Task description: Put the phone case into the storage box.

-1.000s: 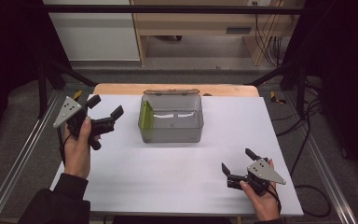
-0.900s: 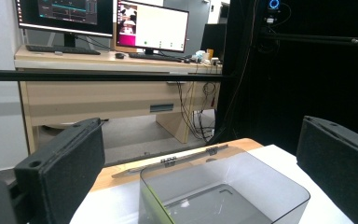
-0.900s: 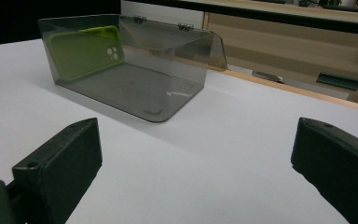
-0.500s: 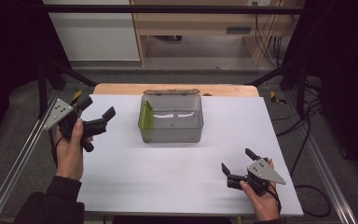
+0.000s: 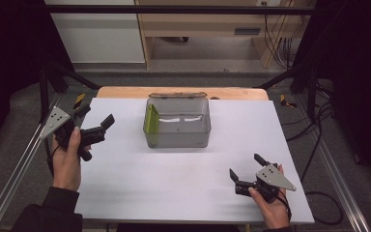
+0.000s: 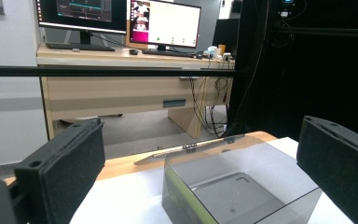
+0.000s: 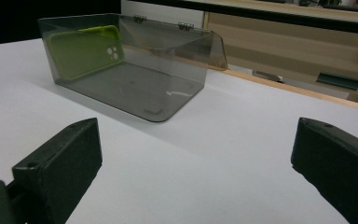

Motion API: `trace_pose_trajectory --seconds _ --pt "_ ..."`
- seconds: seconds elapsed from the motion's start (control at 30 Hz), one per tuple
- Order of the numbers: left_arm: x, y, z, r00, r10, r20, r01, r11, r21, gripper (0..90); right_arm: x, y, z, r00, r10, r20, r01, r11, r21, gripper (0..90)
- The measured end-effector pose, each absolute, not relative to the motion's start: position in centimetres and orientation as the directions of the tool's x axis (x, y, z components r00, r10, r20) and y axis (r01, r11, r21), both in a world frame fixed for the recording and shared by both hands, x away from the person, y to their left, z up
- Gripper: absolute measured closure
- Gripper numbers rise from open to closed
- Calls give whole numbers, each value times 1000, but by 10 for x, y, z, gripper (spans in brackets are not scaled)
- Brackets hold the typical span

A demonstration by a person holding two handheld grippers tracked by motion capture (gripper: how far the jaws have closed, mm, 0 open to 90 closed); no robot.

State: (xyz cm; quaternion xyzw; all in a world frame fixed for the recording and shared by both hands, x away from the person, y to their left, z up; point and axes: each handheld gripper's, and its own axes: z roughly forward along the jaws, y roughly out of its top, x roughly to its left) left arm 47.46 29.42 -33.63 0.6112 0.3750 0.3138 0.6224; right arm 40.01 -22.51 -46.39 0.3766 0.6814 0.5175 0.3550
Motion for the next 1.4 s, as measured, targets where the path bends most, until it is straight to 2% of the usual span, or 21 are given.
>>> trace_pose_trajectory --seconds 1.4 --pt "450 292 -380 548 834 -73 104 19 994 9 400 -224 -464 -462 880 -113 145 200 969 20"
